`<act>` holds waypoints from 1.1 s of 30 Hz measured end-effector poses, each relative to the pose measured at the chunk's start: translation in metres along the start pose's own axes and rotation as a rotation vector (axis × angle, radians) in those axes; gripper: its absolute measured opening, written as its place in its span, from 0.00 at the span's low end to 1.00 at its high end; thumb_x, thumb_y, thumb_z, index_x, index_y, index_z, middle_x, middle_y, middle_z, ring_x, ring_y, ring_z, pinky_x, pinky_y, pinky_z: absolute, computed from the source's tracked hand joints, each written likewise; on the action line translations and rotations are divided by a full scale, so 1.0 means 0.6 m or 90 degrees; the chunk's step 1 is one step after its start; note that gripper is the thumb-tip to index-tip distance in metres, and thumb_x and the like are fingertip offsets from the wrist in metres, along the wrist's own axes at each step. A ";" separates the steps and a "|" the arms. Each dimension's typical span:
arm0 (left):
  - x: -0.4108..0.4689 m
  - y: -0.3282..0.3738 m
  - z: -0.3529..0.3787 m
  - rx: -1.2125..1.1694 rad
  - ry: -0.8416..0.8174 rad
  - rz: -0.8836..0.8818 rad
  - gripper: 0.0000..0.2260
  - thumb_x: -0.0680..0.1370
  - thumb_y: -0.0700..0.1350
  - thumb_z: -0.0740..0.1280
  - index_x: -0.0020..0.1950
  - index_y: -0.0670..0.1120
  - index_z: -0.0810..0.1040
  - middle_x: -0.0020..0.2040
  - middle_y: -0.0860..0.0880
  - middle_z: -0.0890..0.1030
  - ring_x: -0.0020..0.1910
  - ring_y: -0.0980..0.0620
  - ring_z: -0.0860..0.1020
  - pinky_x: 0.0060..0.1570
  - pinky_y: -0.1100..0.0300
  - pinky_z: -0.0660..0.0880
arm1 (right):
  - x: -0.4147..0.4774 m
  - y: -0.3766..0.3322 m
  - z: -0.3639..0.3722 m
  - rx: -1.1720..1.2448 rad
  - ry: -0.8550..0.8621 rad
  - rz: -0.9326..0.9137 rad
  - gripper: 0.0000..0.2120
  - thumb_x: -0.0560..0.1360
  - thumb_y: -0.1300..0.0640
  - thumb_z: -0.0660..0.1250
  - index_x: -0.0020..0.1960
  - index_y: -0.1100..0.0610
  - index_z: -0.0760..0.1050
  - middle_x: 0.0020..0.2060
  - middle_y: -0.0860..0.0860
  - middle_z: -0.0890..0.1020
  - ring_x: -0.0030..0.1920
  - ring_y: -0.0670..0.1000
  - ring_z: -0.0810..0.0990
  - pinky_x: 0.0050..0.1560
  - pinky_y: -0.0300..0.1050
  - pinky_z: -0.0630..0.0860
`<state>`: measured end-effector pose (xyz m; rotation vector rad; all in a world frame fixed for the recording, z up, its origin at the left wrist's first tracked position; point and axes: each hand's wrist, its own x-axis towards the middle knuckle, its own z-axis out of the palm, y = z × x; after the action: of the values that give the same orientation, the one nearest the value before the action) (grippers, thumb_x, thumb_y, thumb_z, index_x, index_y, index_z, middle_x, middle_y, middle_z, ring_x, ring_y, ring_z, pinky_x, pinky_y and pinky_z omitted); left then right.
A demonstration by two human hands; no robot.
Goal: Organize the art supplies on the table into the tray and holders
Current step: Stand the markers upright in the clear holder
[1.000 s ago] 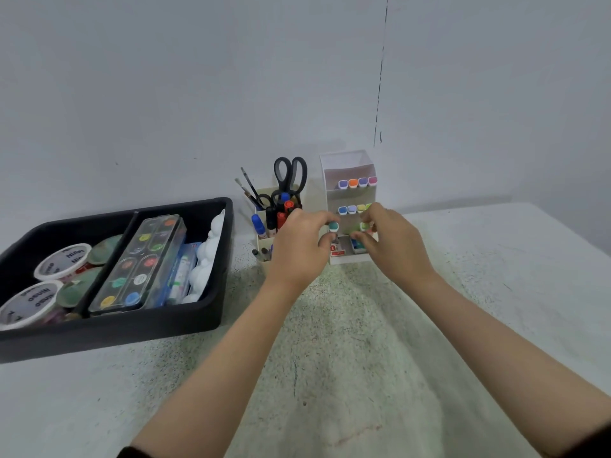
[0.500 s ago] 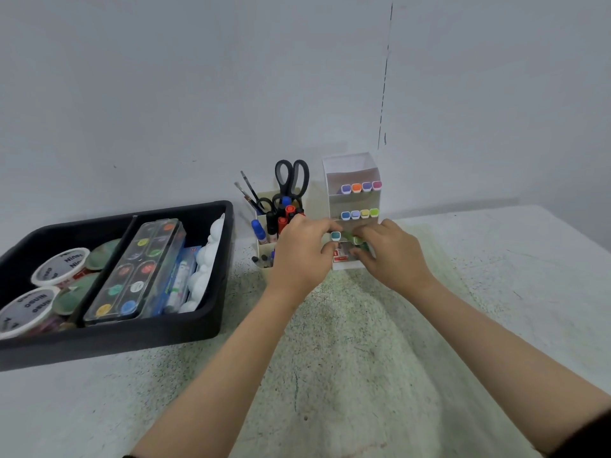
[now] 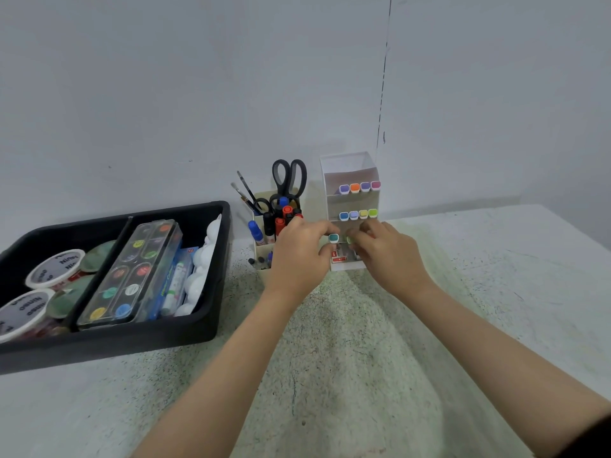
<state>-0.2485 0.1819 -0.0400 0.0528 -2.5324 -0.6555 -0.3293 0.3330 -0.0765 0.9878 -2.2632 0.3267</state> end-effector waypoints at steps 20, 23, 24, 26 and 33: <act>0.012 0.051 0.015 0.039 -0.087 -0.066 0.09 0.74 0.33 0.63 0.52 0.42 0.76 0.45 0.44 0.81 0.40 0.46 0.77 0.41 0.49 0.76 | -0.039 0.003 -0.016 0.472 0.026 0.401 0.23 0.81 0.61 0.55 0.74 0.49 0.58 0.61 0.43 0.72 0.55 0.43 0.73 0.49 0.33 0.67; 0.016 0.057 0.022 0.093 -0.112 -0.048 0.09 0.74 0.31 0.60 0.51 0.40 0.74 0.41 0.42 0.79 0.40 0.44 0.77 0.40 0.47 0.76 | -0.024 0.008 -0.013 0.569 -0.016 0.438 0.23 0.82 0.59 0.53 0.75 0.47 0.56 0.66 0.46 0.73 0.62 0.44 0.72 0.54 0.29 0.67; 0.017 0.059 0.023 0.111 -0.117 -0.038 0.09 0.74 0.31 0.60 0.51 0.40 0.73 0.41 0.42 0.79 0.40 0.43 0.77 0.38 0.48 0.75 | -0.019 0.010 -0.009 0.580 -0.022 0.437 0.23 0.82 0.59 0.54 0.75 0.48 0.57 0.67 0.48 0.73 0.63 0.44 0.72 0.54 0.26 0.65; 0.022 0.062 0.023 0.156 -0.113 -0.010 0.08 0.75 0.31 0.59 0.51 0.40 0.73 0.44 0.42 0.78 0.44 0.44 0.76 0.39 0.53 0.72 | -0.011 0.010 -0.004 0.586 -0.019 0.414 0.21 0.82 0.59 0.55 0.73 0.48 0.62 0.65 0.47 0.74 0.63 0.43 0.72 0.50 0.19 0.63; 0.030 0.075 0.026 0.329 -0.113 -0.002 0.12 0.75 0.31 0.59 0.35 0.44 0.64 0.34 0.48 0.70 0.43 0.47 0.72 0.40 0.58 0.62 | 0.005 0.019 -0.005 0.550 0.013 0.456 0.15 0.79 0.57 0.62 0.65 0.50 0.75 0.49 0.50 0.84 0.45 0.34 0.77 0.40 0.20 0.66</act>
<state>-0.2677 0.2254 -0.0223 0.1853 -2.8089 0.0111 -0.3377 0.3403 -0.0722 0.4645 -2.3959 1.7013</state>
